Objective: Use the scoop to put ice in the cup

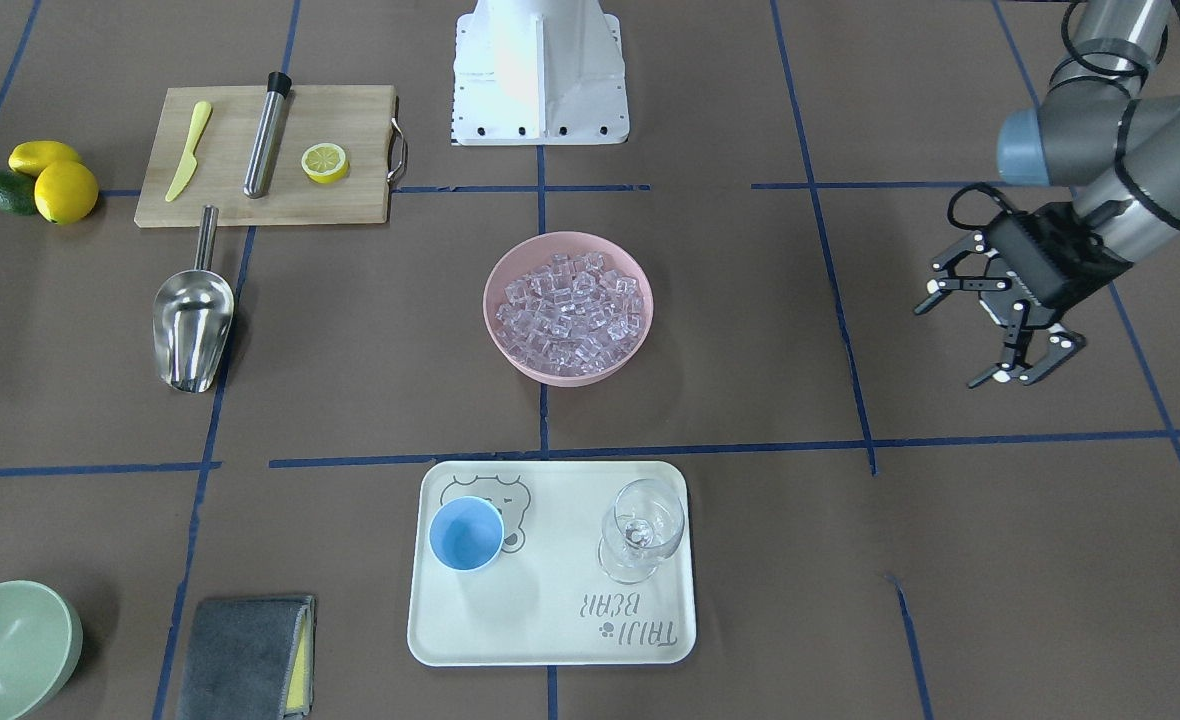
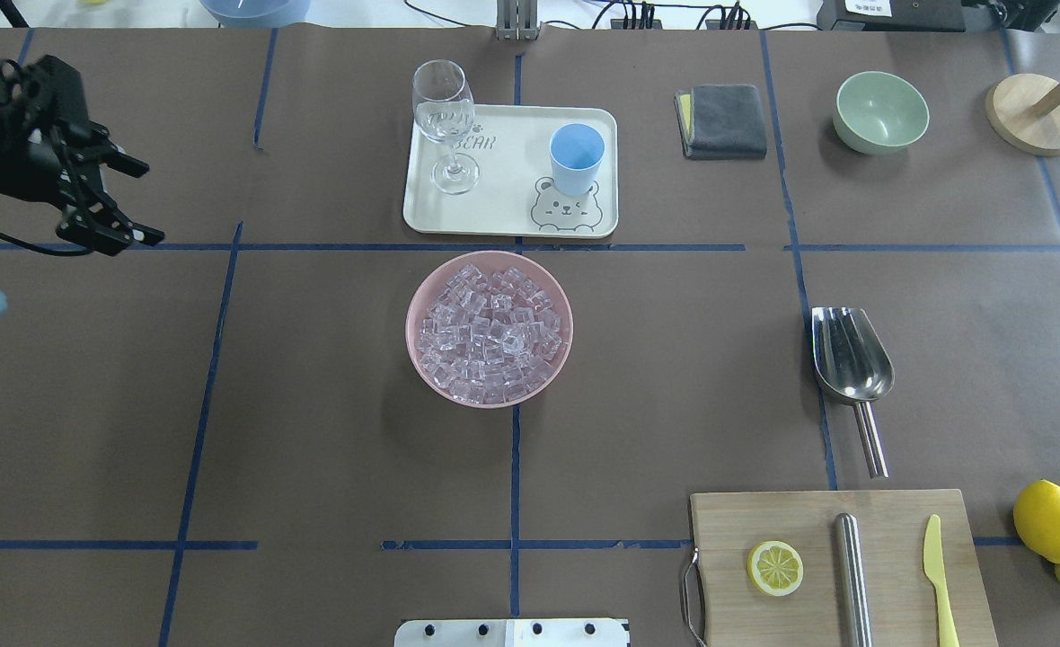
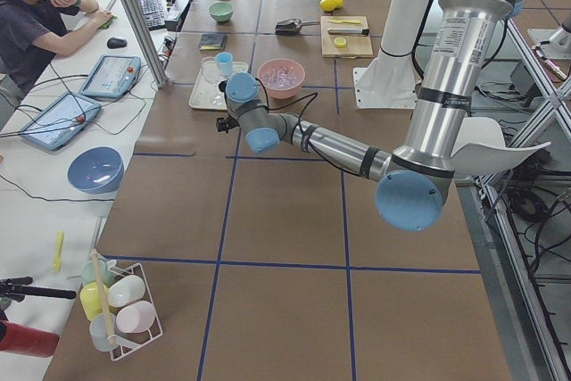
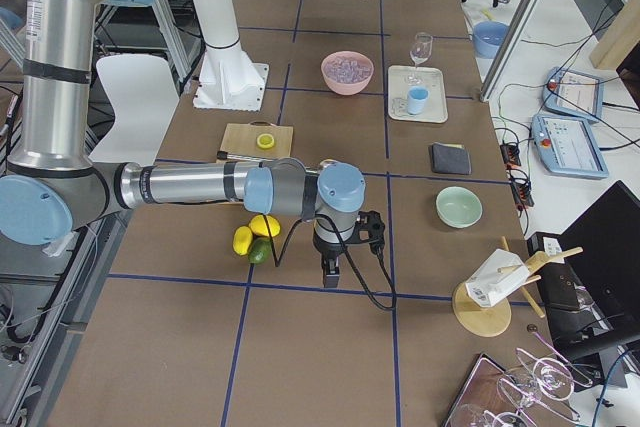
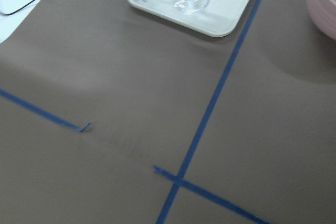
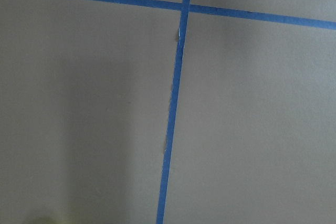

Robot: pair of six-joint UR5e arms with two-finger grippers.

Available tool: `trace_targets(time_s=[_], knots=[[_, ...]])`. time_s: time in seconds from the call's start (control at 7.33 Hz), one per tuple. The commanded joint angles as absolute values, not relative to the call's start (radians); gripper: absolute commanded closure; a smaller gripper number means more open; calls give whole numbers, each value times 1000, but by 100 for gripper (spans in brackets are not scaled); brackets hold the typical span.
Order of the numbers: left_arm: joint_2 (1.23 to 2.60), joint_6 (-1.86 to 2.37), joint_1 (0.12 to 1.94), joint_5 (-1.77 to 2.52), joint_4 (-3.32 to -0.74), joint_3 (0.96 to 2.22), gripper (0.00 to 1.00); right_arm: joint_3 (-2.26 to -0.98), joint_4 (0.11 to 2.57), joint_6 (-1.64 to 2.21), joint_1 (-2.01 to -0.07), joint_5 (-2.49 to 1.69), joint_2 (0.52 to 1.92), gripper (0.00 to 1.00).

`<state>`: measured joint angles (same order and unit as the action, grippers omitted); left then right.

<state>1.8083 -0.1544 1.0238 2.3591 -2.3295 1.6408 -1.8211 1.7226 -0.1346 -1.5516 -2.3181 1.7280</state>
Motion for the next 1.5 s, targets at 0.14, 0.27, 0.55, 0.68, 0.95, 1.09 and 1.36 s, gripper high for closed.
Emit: trace_targets(time_s=[0.14,0.27,0.55,0.68,0.95,1.09,1.36], knots=[[1888,-153,838,2358,-2452,1573,0,-1822,1723,-135,-1540,-2321,1724,0],[1914,-153,786,2358,-2474,1540,0,-1822,1723,-135,-1536,-2321,1723,0],[1962,-155,711,2279,-2499,1516,0,-1824,1721,-135,-1526,-2358,1709,0],[1968,-152,654,2196,-2557,1491,0,-1824,1721,-135,-1528,-2358,1675,0],[2011,-143,637,2183,-2569,1441,0,-1818,1721,-132,-1526,-2356,1625,0],[2014,-121,634,2183,-2577,1440,0,-1797,1726,-120,-1522,-2355,1564,0],[2020,-98,623,2183,-2688,1378,0,-1796,1723,-69,-1519,-2397,1563,0]])
